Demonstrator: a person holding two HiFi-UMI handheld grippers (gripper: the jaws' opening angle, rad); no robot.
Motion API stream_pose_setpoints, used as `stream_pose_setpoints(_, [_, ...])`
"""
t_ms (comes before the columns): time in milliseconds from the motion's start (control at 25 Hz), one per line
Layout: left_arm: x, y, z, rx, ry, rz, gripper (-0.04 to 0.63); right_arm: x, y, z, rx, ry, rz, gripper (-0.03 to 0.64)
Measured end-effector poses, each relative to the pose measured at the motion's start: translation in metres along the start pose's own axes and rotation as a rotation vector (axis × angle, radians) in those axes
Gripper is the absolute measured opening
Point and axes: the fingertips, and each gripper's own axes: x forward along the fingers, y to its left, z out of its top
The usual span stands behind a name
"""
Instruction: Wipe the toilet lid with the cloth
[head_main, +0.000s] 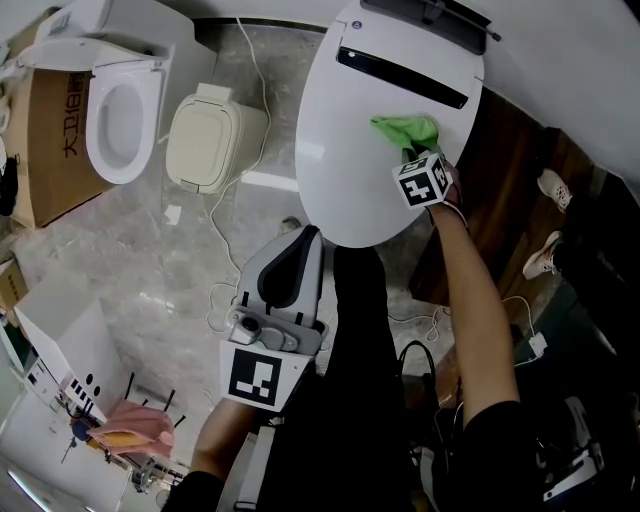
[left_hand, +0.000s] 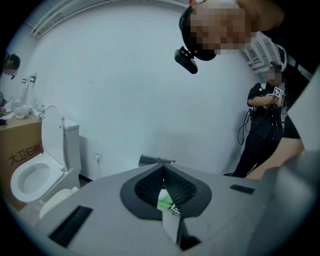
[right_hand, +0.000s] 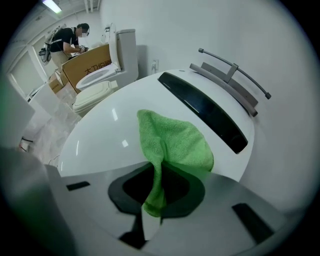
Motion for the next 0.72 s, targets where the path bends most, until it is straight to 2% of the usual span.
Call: stream_pose_setpoints(720, [-0.089,0.045,-0.009,0.014,-0.015,-0.058,0.008,-0.003,0.176,-0.052,-0.063,0.104,0.036,0.044])
